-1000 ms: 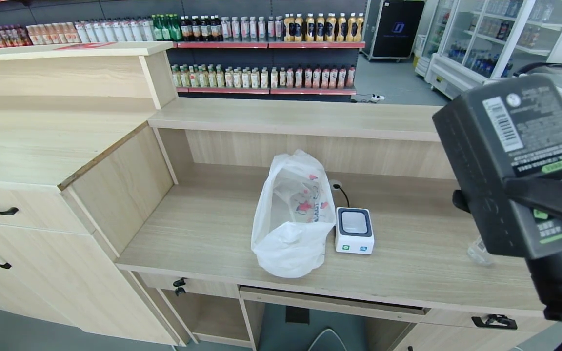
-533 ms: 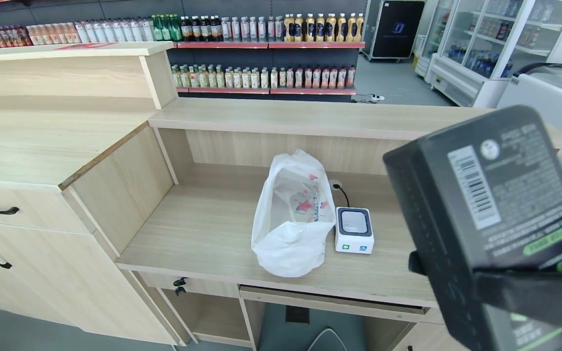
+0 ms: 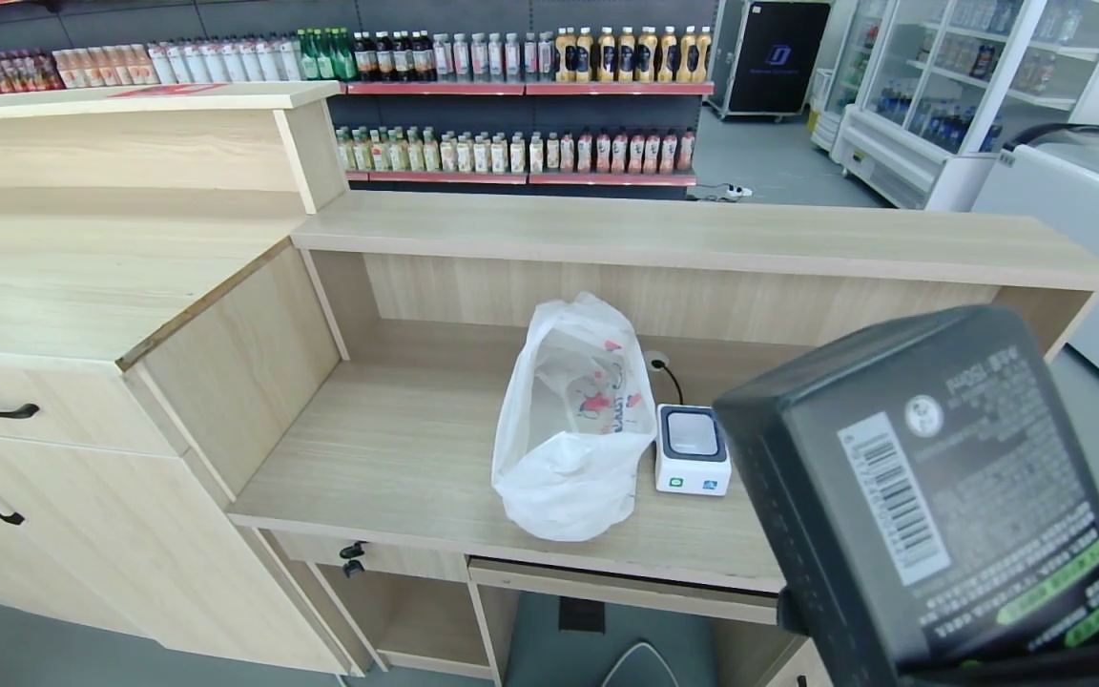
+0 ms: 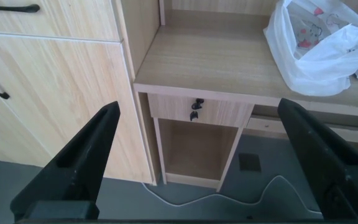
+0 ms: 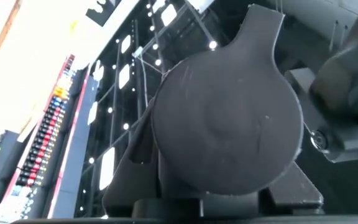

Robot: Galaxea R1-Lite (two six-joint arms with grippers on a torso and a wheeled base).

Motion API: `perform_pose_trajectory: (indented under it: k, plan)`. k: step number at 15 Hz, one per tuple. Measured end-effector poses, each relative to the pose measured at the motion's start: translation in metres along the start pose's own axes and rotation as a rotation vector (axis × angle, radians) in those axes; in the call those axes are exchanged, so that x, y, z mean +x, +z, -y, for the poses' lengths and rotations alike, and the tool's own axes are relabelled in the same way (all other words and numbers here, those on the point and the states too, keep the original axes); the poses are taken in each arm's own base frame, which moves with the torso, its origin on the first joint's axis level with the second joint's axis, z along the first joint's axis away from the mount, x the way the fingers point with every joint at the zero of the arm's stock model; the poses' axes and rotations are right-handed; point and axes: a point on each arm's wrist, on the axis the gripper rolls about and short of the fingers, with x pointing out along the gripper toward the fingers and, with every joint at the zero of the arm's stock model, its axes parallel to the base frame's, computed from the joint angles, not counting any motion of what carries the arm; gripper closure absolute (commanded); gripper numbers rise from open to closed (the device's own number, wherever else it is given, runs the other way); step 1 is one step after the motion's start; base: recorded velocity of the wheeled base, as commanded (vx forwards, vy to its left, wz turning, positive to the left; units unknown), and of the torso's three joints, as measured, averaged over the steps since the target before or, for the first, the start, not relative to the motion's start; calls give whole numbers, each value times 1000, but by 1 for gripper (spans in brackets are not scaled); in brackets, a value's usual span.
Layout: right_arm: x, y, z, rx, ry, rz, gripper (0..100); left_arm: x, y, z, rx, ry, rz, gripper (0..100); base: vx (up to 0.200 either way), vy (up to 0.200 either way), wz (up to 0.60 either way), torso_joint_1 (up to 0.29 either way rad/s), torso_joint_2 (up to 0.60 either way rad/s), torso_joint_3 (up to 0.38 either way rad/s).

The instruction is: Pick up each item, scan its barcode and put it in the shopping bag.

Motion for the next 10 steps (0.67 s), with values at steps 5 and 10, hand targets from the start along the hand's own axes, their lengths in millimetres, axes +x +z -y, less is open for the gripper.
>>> perform_pose_trajectory:
  k: [5, 10]
  plan:
    - [-11, 0, 9, 8, -10, 26, 100, 0, 0, 0, 0, -1, 0, 0, 0, 0, 0, 0, 0, 0]
    - [-25, -2, 14, 12, 45, 12, 100, 0, 0, 0, 0, 0, 0, 0, 0, 0, 0, 0, 0, 0]
